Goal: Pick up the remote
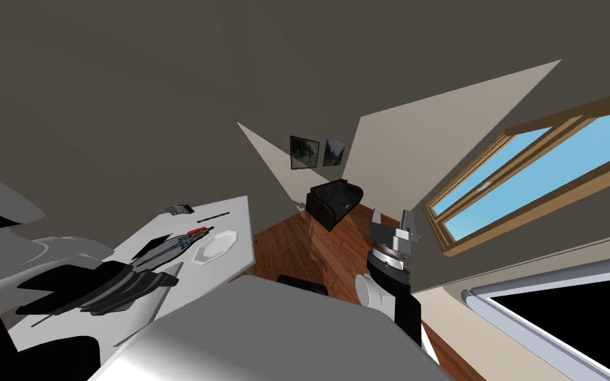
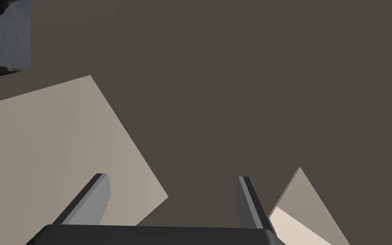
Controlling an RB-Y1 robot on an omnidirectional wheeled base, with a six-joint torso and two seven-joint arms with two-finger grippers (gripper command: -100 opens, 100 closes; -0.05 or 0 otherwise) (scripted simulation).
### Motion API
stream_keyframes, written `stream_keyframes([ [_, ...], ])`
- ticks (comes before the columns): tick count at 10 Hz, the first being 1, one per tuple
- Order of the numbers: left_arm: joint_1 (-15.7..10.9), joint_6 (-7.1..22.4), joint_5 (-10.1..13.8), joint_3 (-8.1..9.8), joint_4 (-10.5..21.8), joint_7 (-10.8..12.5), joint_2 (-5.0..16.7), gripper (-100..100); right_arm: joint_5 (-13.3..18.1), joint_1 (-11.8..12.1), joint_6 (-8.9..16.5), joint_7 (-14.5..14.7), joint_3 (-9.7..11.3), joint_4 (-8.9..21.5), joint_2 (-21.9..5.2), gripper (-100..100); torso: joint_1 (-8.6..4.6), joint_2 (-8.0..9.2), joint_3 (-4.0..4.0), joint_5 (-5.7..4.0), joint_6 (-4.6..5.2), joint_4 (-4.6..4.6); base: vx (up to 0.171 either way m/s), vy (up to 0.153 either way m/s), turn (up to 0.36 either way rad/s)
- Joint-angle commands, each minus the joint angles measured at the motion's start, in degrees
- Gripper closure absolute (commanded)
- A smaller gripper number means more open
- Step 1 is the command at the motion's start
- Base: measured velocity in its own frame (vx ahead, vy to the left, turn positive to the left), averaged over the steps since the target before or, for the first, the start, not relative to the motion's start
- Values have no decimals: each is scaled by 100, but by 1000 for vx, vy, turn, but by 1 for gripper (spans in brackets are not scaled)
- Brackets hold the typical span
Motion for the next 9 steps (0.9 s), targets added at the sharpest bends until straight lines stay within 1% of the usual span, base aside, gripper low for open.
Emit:
stream_keyframes([
  [1,71,163,70,133,-133,7,94,-100,0,0,0,0,0,0,0,0,0,0,0,0,0,0,-14,23,19],
  [3,142,327,140,266,-265,14,188,-100,0,-1,0,0,0,0,0,0,11,17,10,3,0,4,-32,44,14],
  [4,213,490,210,399,-398,21,282,-100,0,-1,0,0,0,0,0,0,14,20,12,3,-1,5,-37,54,20],
  [5,248,572,244,466,-464,24,329,-100,0,-1,0,0,0,0,0,0,17,22,13,4,0,5,-39,53,19],
  [6,319,735,314,599,-597,31,424,-100,0,-1,0,0,0,0,0,0,17,23,14,4,-1,6,-39,59,25],
  [7,319,735,314,599,-597,31,424,-100,0,-1,0,0,0,0,0,0,19,24,14,4,-1,6,-26,37,4],
  [8,354,817,349,666,-663,34,471,-100,0,-1,0,0,0,0,0,0,13,20,13,4,-1,5,-16,23,9],
  [9,322,783,329,620,-644,37,445,-100,0,0,0,0,0,0,0,0,8,17,10,2,-1,4,-7,10,0],
])
